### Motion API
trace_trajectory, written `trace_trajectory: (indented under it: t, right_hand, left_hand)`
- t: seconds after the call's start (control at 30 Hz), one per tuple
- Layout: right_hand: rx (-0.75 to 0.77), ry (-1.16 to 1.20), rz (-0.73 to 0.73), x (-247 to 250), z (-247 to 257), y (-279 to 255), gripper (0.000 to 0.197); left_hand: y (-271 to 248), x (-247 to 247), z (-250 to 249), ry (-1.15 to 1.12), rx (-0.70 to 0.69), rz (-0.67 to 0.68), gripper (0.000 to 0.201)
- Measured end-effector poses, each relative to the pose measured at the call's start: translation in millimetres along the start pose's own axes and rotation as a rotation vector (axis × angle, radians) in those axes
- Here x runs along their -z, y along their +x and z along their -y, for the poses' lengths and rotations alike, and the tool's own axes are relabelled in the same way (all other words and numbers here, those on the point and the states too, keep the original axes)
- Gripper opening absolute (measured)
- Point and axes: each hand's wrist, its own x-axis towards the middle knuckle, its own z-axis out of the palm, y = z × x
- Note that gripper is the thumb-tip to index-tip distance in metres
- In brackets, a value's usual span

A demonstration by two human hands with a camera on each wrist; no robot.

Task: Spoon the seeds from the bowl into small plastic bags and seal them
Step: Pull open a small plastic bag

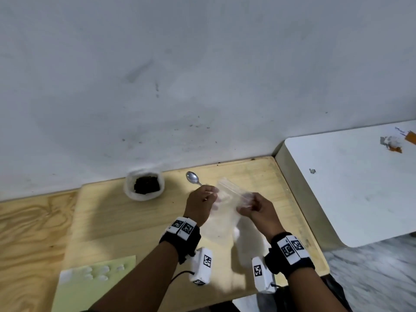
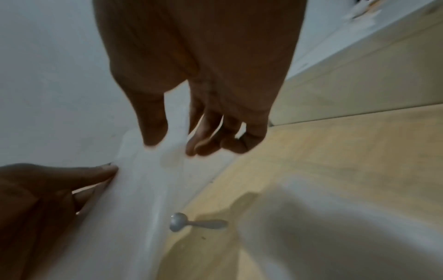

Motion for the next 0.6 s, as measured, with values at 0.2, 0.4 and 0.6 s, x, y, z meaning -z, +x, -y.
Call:
trace_trajectory:
  t: [0.2,0.4,0.6]
  right_hand:
    - [0.048,-0.120,0.221,-45,46,9,0.018]
    - [0.062,-0.068,0.185,-96,64,8,0.019]
    - [0.112,-0.094,0.407,-139,73,-1,0.019]
  left_hand:
    - [3,70,-22,0.292,-0.094,0.073,0.017]
    - [-14,99,-19,0.450,-0.313,-0.335,0.027]
    - [-21,106,-16,0.037,-0.011,-0.229,0.041]
